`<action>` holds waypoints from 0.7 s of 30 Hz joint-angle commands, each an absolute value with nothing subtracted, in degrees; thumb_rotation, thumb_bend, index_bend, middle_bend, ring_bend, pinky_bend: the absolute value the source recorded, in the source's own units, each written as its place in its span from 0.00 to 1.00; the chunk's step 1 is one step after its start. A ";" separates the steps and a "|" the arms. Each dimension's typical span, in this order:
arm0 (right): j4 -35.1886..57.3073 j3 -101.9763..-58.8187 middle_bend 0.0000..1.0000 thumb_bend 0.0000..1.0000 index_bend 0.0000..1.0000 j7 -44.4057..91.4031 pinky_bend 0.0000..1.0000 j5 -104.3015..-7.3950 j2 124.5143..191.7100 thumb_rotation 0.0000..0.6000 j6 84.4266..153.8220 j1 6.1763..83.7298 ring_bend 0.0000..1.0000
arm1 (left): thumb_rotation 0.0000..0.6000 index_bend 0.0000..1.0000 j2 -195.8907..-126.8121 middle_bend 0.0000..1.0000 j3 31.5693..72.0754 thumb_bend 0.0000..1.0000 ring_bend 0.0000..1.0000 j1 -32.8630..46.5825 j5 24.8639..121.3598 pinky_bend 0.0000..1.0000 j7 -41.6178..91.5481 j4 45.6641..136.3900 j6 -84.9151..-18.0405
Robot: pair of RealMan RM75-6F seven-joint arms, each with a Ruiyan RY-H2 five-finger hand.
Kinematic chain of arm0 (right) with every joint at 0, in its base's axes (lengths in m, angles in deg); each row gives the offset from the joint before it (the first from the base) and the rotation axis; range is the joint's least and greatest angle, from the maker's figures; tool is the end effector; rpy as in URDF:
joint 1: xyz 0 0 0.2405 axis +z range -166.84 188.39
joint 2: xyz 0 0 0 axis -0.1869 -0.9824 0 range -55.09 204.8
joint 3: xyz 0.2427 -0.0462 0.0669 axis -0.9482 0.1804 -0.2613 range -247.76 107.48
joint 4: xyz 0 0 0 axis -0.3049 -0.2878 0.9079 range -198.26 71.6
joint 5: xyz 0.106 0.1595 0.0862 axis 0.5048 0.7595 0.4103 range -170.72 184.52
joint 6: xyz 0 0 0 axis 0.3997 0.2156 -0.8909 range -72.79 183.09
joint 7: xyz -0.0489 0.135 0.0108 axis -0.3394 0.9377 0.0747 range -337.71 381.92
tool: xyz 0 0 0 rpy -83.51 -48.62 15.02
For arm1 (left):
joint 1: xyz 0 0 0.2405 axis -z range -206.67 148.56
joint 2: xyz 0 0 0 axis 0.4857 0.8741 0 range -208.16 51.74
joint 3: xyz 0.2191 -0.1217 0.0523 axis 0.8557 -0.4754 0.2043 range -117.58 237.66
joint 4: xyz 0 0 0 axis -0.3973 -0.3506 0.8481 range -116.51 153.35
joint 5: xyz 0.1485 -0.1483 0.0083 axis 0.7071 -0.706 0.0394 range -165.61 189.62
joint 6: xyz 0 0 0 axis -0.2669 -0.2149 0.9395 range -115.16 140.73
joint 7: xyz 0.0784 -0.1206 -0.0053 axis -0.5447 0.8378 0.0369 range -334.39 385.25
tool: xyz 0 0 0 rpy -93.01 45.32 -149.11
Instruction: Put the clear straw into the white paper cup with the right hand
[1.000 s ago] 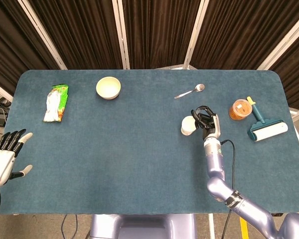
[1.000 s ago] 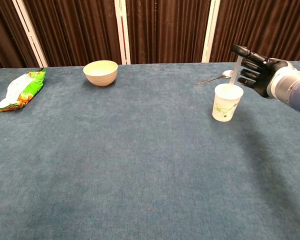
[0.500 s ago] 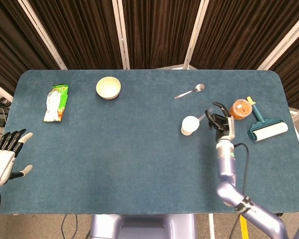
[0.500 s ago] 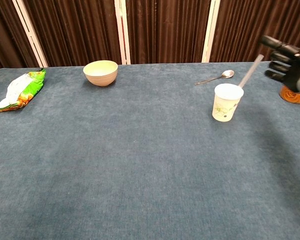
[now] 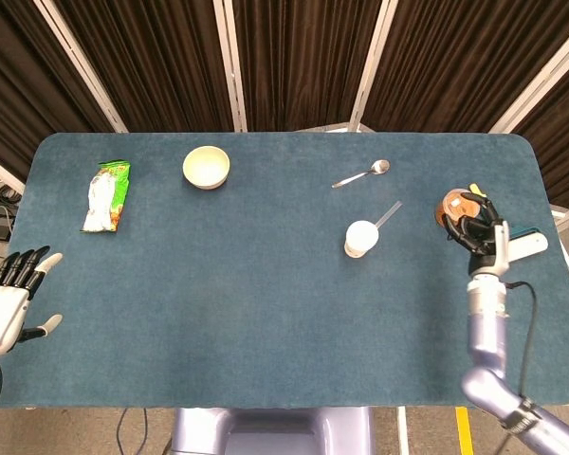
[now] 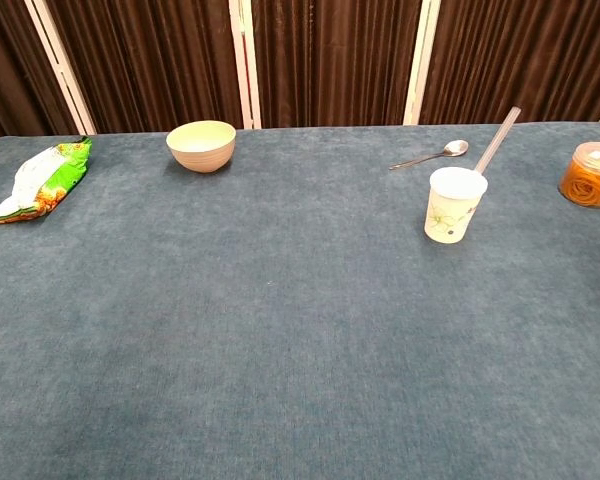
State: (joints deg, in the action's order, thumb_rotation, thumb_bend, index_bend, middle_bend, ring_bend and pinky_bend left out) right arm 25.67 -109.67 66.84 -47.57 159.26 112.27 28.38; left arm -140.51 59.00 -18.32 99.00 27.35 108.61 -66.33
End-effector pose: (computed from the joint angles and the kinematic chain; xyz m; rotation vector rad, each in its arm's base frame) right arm -0.2507 -0.3509 0.1149 0.2747 -1.8282 1.8594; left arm -0.3086 0.2065 0.1549 -1.5349 -0.8995 -0.8722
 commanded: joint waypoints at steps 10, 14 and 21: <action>30.04 -92.10 0.00 0.14 0.15 46.62 0.00 -74.90 139.99 1.00 119.25 18.76 0.00 | 1.00 0.12 -140.50 0.00 58.94 0.24 0.00 -18.28 98.84 0.00 27.52 108.66 -66.19; 25.82 -87.68 0.00 0.13 0.06 38.82 0.00 -79.12 139.79 1.00 125.13 16.33 0.00 | 1.00 0.12 -140.50 0.00 58.94 0.24 0.00 -18.30 98.84 0.00 27.39 108.68 -66.21; 24.63 -85.86 0.00 0.13 0.02 32.15 0.00 -77.08 140.70 1.00 129.31 15.42 0.00 | 1.00 0.12 -140.49 0.00 59.08 0.24 0.00 -18.35 99.24 0.00 27.67 108.46 -66.39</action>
